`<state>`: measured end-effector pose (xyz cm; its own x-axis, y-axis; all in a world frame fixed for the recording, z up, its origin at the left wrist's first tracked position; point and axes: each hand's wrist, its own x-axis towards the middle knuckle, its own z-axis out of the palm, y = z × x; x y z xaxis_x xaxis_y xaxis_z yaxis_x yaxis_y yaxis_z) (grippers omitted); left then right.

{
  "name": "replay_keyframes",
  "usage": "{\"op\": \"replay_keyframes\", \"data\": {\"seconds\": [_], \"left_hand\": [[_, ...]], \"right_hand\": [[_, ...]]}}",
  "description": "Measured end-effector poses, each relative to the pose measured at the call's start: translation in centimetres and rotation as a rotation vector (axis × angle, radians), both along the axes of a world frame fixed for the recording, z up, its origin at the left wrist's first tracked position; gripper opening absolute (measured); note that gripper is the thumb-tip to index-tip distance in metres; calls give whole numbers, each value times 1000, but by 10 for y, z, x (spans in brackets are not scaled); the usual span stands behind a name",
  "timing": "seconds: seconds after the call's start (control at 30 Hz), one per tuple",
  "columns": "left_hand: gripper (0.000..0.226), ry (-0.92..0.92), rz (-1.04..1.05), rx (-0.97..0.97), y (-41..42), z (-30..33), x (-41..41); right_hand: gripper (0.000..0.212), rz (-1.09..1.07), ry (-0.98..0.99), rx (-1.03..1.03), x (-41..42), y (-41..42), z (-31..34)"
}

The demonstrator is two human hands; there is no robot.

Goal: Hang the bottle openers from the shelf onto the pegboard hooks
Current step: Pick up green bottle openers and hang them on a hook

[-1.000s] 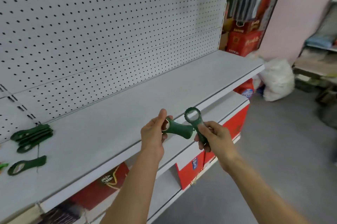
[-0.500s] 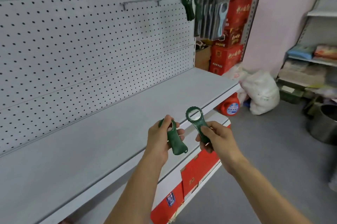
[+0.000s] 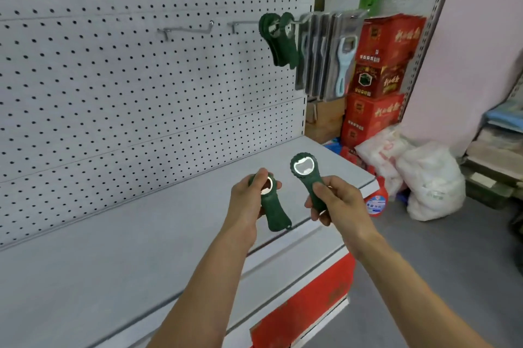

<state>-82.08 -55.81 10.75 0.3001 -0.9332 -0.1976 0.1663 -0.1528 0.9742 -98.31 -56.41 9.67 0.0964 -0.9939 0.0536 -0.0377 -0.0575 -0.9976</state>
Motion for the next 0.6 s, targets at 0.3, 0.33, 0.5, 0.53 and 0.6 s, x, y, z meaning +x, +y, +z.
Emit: {"op": "replay_keyframes", "data": {"seconds": [0.3, 0.33, 0.5, 0.53, 0.6], "left_hand": [[24, 10, 192, -92, -48, 36, -29], [24, 13, 215, -107, -53, 41, -33], [21, 22, 304, -176, -74, 58, -54], [21, 21, 318, -183, -76, 60, -58], [22, 15, 343, -190, -79, 61, -63]], "right_hand": [[11, 159, -102, -231, -22, -101, 66], [11, 180, -104, -247, -24, -110, 73], [12, 251, -140, -310, -32, -148, 106], [12, 266, -154, -322, -32, -153, 114], [11, 295, -182, -350, -32, -163, 129]]}}
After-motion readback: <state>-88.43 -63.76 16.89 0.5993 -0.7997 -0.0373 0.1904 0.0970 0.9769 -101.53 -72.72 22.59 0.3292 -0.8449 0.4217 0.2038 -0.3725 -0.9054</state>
